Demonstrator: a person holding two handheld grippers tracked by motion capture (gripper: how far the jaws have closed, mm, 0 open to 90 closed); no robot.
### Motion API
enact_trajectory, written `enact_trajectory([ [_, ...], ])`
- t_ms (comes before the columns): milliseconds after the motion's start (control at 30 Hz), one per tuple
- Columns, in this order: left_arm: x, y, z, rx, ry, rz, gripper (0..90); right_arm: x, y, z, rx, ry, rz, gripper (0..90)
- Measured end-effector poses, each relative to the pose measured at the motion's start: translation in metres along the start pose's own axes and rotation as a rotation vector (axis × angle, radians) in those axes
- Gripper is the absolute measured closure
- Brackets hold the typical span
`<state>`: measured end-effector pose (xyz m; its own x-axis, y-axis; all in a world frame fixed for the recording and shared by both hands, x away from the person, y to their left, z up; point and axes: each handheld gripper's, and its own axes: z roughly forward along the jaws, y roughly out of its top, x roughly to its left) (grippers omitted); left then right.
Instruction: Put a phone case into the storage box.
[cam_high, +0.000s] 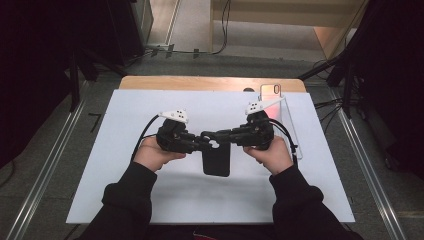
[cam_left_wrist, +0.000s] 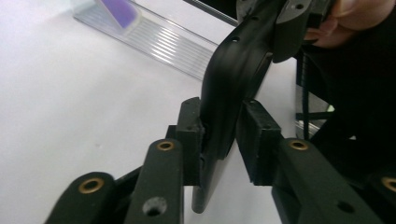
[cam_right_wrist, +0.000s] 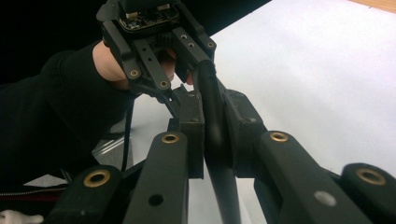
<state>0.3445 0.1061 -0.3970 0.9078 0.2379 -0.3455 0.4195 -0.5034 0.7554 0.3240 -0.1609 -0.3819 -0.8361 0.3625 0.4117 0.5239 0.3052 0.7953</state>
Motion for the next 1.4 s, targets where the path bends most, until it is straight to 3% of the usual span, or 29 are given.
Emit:
enact_trajectory([
  [200,-0.003,0.001,-0.001,-0.003,-0.025,-0.005,77.1,0.0,0.0,-0.002,-0.031,-0.015,0.008,66.1],
  [367,-0.005,0.003,-0.001,0.007,-0.014,-0.04,77.6,0.004,0.001,0.0,-0.056,-0.093,-0.02,42.9],
  [533,-0.005,0.004,-0.005,0.008,0.039,-0.05,77.5,0.003,0.001,-0.002,-0.082,-0.183,0.014,30.9],
  [667,-0.002,0.006,-0.01,-0.007,0.077,-0.103,77.4,-0.003,-0.003,-0.005,-0.104,-0.174,0.043,29.5],
  [900,0.001,0.007,-0.02,-0.041,0.151,-0.178,77.3,-0.005,-0.007,-0.003,-0.109,-0.212,0.021,23.0],
  [967,0.001,0.007,-0.021,-0.04,0.176,-0.194,77.3,-0.004,-0.008,0.0,-0.111,-0.222,0.012,12.9],
  [1033,0.0,0.008,-0.022,-0.045,0.19,-0.202,77.3,-0.003,-0.009,0.003,-0.112,-0.262,0.006,0.0],
  [1100,-0.001,0.009,-0.023,-0.043,0.206,-0.21,77.2,-0.002,-0.009,0.007,-0.085,-0.288,0.009,0.0],
  [1233,-0.004,0.011,-0.024,-0.057,0.243,-0.212,77.2,0.0,-0.012,0.012,-0.083,-0.307,0.019,0.0],
  [1400,-0.006,0.013,-0.026,-0.074,0.282,-0.244,77.1,0.003,-0.017,0.022,-0.076,-0.339,0.024,0.0],
])
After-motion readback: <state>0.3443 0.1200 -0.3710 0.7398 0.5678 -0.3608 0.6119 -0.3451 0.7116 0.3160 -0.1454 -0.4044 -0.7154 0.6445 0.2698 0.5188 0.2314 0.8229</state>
